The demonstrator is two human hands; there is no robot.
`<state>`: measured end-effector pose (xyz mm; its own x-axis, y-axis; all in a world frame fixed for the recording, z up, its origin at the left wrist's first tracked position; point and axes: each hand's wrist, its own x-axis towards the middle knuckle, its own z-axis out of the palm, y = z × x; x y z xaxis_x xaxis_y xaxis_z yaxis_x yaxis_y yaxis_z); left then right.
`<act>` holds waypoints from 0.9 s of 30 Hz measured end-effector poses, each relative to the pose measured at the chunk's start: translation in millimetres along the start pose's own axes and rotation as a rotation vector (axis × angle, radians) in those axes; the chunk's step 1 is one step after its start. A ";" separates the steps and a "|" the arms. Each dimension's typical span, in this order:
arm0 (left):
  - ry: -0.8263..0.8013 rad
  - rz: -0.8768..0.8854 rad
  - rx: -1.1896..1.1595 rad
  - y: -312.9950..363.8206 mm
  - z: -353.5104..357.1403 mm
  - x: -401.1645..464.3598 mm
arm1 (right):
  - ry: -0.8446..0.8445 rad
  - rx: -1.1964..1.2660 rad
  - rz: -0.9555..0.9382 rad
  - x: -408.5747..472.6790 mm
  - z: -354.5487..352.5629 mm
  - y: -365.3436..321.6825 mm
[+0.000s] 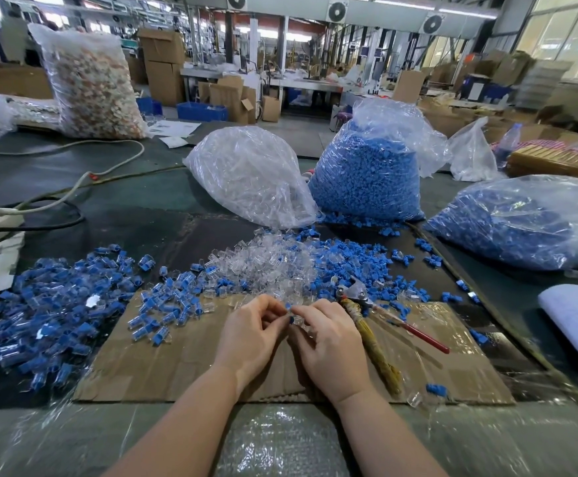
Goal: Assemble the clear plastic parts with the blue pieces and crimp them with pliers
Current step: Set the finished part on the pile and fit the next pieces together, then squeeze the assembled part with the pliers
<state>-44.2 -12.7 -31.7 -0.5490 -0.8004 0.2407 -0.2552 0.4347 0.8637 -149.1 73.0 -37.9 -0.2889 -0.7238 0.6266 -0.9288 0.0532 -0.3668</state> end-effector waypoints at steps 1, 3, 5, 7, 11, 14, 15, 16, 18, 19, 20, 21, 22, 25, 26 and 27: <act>0.000 -0.002 -0.004 0.4 -0.2 -0.3 | 0.010 -0.009 0.013 -0.2 -0.2 0.1; 0.003 -0.008 -0.012 0.3 -0.6 -0.9 | 0.046 -0.017 0.063 0.1 -2.4 -1.1; 0.003 -0.016 -0.023 0.4 -1.1 -1.2 | 0.084 -0.072 0.113 0.6 -4.9 -1.7; 0.002 -0.014 -0.023 -0.6 -1.4 -1.1 | 0.112 -0.218 0.192 2.1 -8.4 -1.3; 0.011 -0.056 -0.066 -3.9 -1.7 1.6 | -0.191 -0.566 0.623 9.9 -24.5 8.8; -0.009 -0.138 -0.172 -2.5 -2.7 5.5 | -0.417 -0.642 0.779 9.1 -33.5 23.7; -0.011 -0.154 -0.181 -1.9 -3.1 7.4 | -0.449 -0.643 0.794 8.0 -35.0 27.0; -0.012 -0.166 -0.177 -1.4 -3.8 9.2 | -0.465 -0.647 0.796 7.5 -36.3 28.5; -0.013 -0.195 -0.214 0.0 -4.9 12.2 | -0.471 -0.670 0.768 7.3 -37.4 27.9; -0.013 -0.217 -0.256 1.1 -5.1 13.6 | -0.474 -0.694 0.739 6.8 -37.0 26.8; -0.011 -0.239 -0.294 2.4 -5.3 14.6 | -0.481 -0.722 0.706 6.1 -36.3 25.4; -0.005 -0.255 -0.324 4.1 -5.5 15.5 | -0.491 -0.750 0.673 5.7 -36.0 23.4; 0.002 -0.261 -0.342 6.0 -5.9 16.4 | -0.494 -0.779 0.635 5.5 -36.7 21.8; 0.013 -0.246 -0.374 12.8 -9.1 21.6 | -0.471 -0.819 0.535 11.5 -44.2 17.3; 0.016 -0.248 -0.399 15.3 -11.2 24.1 | -0.464 -0.797 0.503 15.7 -47.6 15.4; 0.020 -0.261 -0.432 17.6 -12.4 27.1 | -0.451 -0.739 0.467 20.4 -51.2 13.5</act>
<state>-53.7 -31.9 -4.5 -0.4946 -0.8691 -0.0035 -0.0276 0.0117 0.9996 -179.4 94.2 5.1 -0.6909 -0.7070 0.1509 -0.6994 0.7065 0.1080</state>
